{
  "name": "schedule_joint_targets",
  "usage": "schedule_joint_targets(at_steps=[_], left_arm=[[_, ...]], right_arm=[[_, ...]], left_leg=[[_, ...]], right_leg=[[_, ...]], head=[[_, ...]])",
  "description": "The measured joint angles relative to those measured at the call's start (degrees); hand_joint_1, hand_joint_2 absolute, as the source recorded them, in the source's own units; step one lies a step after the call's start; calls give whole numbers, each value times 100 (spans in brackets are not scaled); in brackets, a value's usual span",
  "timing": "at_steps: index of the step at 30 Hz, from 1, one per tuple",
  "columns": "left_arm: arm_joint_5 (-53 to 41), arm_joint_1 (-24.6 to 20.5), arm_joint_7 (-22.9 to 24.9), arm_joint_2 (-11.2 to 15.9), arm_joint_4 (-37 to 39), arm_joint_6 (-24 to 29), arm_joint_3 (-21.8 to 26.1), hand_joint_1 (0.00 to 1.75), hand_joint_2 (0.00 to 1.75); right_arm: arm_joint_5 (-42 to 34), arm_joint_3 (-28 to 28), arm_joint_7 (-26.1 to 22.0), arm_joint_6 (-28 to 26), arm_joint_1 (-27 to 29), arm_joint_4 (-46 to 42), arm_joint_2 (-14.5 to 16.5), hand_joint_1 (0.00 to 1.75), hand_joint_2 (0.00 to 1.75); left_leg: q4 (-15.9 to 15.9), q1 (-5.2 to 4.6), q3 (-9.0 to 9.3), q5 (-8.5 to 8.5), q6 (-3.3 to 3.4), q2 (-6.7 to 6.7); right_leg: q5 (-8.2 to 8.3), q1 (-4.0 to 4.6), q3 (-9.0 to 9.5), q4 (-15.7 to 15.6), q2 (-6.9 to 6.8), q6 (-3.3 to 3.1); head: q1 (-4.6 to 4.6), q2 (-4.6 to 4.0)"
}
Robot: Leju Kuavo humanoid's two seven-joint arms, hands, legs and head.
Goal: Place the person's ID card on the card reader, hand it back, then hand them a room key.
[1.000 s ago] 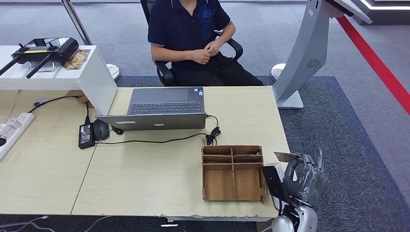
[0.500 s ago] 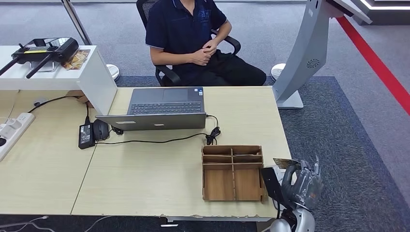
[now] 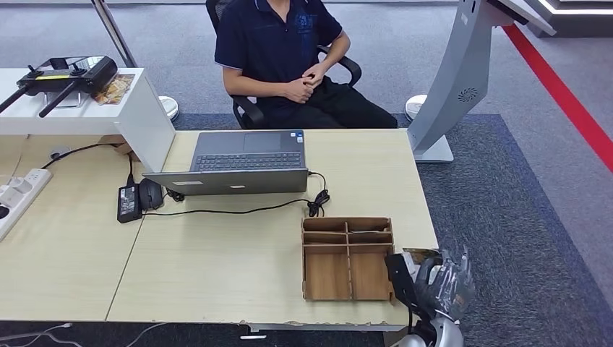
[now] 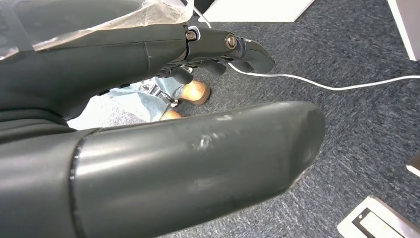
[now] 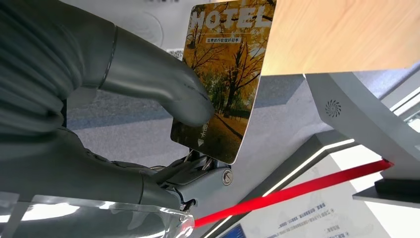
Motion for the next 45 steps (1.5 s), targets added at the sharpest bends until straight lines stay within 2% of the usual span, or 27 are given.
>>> schedule_joint_targets(at_steps=[14,24,36,45], left_arm=[[-11,0,-1,0,0,0,0,0,0],[-5,0,-17,0,0,0,0,0,0],[0,2,-110,0,0,0,0,0,0],[-12,2,-180,0,0,0,0,0,0]], right_arm=[[-11,52,-69,-7,-13,217,-19,175,175],[-145,90,-323,-9,-30,148,-13,175,175],[-504,307,-831,-9,-25,-466,37,175,175],[-738,547,-927,-9,-120,-1014,34,175,175]], left_leg=[[0,0,0,0,0,0],[0,0,0,0,0,0],[0,0,0,0,0,-1],[0,0,1,0,0,-1]], right_leg=[[0,0,1,0,0,0],[0,0,1,0,0,0],[0,0,3,1,0,0],[0,0,4,2,0,0]], head=[[0,0],[0,0],[1,0],[1,0]])
